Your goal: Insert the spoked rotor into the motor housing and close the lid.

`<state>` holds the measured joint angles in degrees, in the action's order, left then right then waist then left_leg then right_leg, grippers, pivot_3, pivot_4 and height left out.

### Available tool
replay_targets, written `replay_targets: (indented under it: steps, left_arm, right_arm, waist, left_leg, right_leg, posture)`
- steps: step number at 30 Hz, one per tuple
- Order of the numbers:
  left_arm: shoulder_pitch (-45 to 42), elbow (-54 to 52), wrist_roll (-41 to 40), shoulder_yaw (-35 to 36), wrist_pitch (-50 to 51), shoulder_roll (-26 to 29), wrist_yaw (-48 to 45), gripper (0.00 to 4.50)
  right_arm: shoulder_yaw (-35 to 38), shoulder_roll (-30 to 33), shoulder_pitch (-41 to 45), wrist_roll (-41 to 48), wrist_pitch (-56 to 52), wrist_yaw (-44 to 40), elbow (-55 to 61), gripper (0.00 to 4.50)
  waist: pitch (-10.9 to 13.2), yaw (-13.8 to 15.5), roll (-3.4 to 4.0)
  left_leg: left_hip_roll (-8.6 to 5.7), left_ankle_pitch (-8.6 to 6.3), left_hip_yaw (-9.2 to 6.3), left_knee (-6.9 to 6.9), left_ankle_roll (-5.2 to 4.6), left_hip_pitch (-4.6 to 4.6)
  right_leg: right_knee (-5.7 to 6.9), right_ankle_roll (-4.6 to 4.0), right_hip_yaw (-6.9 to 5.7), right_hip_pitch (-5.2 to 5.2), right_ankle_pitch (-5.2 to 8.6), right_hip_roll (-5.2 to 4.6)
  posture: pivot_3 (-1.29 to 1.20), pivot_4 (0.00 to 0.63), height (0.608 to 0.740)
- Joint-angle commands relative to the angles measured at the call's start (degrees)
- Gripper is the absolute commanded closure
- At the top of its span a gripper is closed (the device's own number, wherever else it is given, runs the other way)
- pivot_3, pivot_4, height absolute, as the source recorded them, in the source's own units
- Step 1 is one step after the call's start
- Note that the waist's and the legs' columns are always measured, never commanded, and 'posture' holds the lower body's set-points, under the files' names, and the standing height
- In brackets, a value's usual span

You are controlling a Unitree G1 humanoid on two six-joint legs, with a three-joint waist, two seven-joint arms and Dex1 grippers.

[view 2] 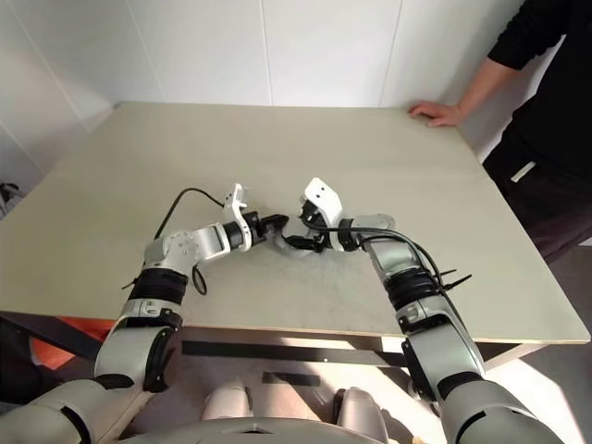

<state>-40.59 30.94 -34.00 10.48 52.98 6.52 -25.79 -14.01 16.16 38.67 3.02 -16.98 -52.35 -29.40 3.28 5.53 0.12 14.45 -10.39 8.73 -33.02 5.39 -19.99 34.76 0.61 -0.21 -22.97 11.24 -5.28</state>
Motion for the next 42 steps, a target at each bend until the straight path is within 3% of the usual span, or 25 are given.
replay_targets:
  steps: [1, 5, 8, 12, 20, 28, 33, 42]
  left_arm:
    - [0.93, 1.24, 2.07, -1.93, 1.98, 0.47, 0.04, 4.47]
    - [1.76, 0.16, 1.93, -1.28, 2.49, 0.76, -0.03, 4.47]
    - [2.37, -0.97, 1.68, -0.93, 2.94, 0.83, 0.19, 4.47]
    - [2.47, -1.06, 1.73, -0.16, 2.67, 1.14, 0.44, 4.5]
    - [2.12, -1.07, 1.97, -0.3, 2.46, 1.47, -0.06, 4.5]
    - [1.23, 0.43, 2.23, -0.15, 1.73, 1.71, -0.38, 4.5]
    - [0.74, 1.18, 2.33, 0.12, 1.2, 1.7, -0.71, 4.5]
    - [1.66, -3.01, -0.42, 1.01, 1.38, 0.77, -4.73, 4.5]
  right_arm:
    - [0.26, 1.35, -1.58, -1.94, -2.42, 2.86, -1.71, 1.35]
    - [1.05, 1.03, -0.54, -1.86, -3.03, 4.4, -3.07, 1.35]
    - [0.5, 1.51, -0.35, -0.61, -3.24, 0.66, -2.61, 1.35]
    - [-0.13, 1.78, -0.64, -1.29, -1.06, 0.23, -1.83, 0.01]
    - [-0.03, 4.67, -0.8, -1.21, 0.12, -1.19, 6.31, 0.01]
    - [6.36, 7.21, 1.54, 6.54, -8.67, -3.2, 17.59, 0.01]
    - [10.71, 6.89, 3.36, 9.07, -14.68, 0.84, 13.32, 0.01]
    - [9.48, 7.07, 1.62, 8.53, -14.65, 2.75, 12.6, 0.01]
  waist:
    - [-0.01, 0.01, 0.0]
    - [-0.06, 0.01, 0.03]
    - [-0.07, 0.02, 0.06]
    - [-0.07, 0.09, 0.05]
    - [-0.06, 0.06, 0.06]
    - [-0.04, 0.01, 0.08]
    - [-0.04, 0.13, 0.08]
    - [0.01, 0.16, 0.12]
  left_leg:
    - [0.0, 0.0, 0.0, 0.01, 0.0, 0.0]
    - [-0.01, 0.0, 0.0, 0.02, 0.0, 0.01]
    - [-0.03, 0.0, 0.0, 0.03, 0.0, 0.03]
    - [-0.07, 0.0, -0.01, 0.05, 0.0, -0.01]
    - [-0.08, 0.0, -0.03, 0.27, 0.0, -0.01]
    - [-0.1, -0.01, -0.02, 0.35, -0.03, -0.11]
    - [-0.12, -0.02, -0.02, 0.37, -0.04, -0.14]
    - [-0.14, -0.02, -0.01, 0.39, -0.03, -0.19]
  right_leg:
    - [0.0, 0.0, -0.01, 0.01, 0.0, -0.01]
    - [-0.01, 0.06, -0.02, 0.05, 0.04, -0.02]
    - [-0.02, 0.33, -0.01, 0.06, 0.2, -0.03]
    - [-0.07, 0.35, -0.01, 0.09, 0.22, -0.08]
    - [-0.1, 0.35, -0.03, -0.05, 0.21, -0.04]
    - [-0.17, 0.15, 0.0, -0.17, 0.16, -0.02]
    - [-0.21, 0.11, -0.02, -0.17, 0.29, -0.03]
    - [-0.22, 0.11, -0.02, -0.19, 0.32, -0.05]
  posture:
    - [0.0, 0.0, 0.74]
    - [0.0, 0.0, 0.74]
    - [0.0, 0.0, 0.74]
    - [0.0, 0.0, 0.74]
    - [0.0, 0.0, 0.74]
    - [0.0, 0.0, 0.74]
    - [0.0, 0.0, 0.74]
    - [0.0, 0.0, 0.74]
